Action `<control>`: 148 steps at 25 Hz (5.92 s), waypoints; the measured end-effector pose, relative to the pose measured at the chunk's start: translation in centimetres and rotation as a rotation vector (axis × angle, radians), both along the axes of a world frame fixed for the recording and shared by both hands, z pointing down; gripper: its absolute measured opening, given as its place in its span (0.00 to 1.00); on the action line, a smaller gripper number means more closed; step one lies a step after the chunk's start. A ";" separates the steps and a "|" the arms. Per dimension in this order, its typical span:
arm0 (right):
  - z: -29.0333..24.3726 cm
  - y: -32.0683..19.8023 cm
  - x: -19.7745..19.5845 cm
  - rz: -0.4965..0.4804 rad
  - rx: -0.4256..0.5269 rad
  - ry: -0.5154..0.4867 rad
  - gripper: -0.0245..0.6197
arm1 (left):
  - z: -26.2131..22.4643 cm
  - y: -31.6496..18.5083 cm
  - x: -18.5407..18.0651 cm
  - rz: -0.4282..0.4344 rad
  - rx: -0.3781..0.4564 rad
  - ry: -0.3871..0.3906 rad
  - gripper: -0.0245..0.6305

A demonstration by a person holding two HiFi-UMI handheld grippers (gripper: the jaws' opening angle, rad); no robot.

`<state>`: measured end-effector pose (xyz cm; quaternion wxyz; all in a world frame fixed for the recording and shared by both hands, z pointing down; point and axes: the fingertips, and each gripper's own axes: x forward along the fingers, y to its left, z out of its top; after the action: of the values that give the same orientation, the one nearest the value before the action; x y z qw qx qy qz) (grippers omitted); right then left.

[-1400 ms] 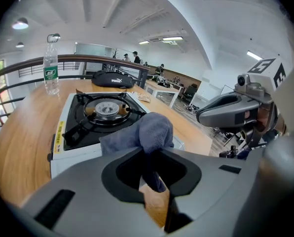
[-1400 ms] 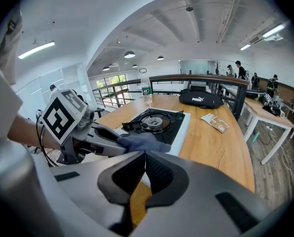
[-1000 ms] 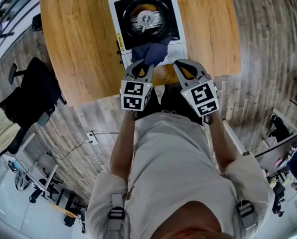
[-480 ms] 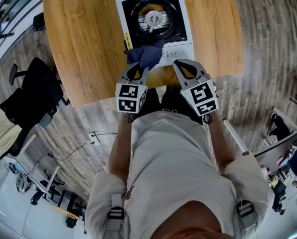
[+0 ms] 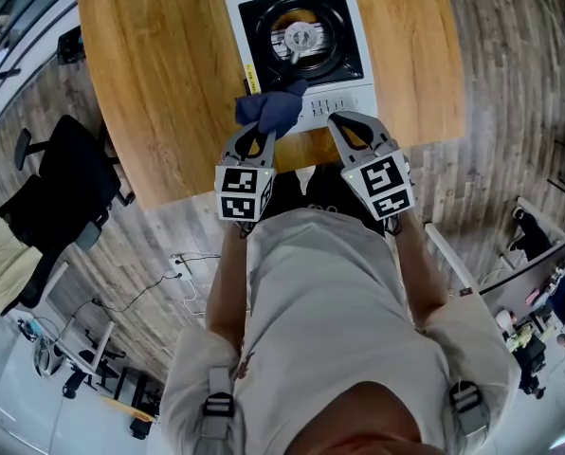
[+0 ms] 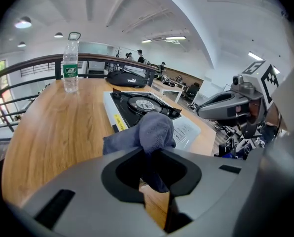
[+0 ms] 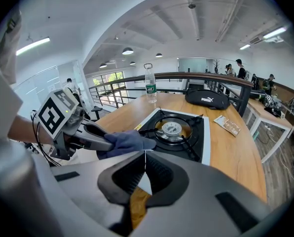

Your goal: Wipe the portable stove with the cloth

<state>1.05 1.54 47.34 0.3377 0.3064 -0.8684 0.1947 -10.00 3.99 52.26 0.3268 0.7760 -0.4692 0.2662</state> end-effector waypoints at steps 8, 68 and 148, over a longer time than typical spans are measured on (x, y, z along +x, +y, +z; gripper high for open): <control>0.0 -0.6 -1.9 0.011 -0.007 0.004 0.07 | -0.8 0.3 -3.4 -0.013 0.047 -0.033 0.16; 0.9 -9.9 -8.4 -0.010 -0.068 -0.046 0.07 | -0.1 -24.5 -9.3 -0.126 0.241 -0.145 0.16; -0.3 -2.5 -7.0 -0.004 -0.025 -0.057 0.07 | 1.4 -6.4 -3.1 0.066 0.104 -0.170 0.16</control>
<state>-5.97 -0.97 47.02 0.3170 0.2949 -0.8757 0.2137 -13.10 -2.39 53.69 0.2360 0.7815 -0.4828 0.3169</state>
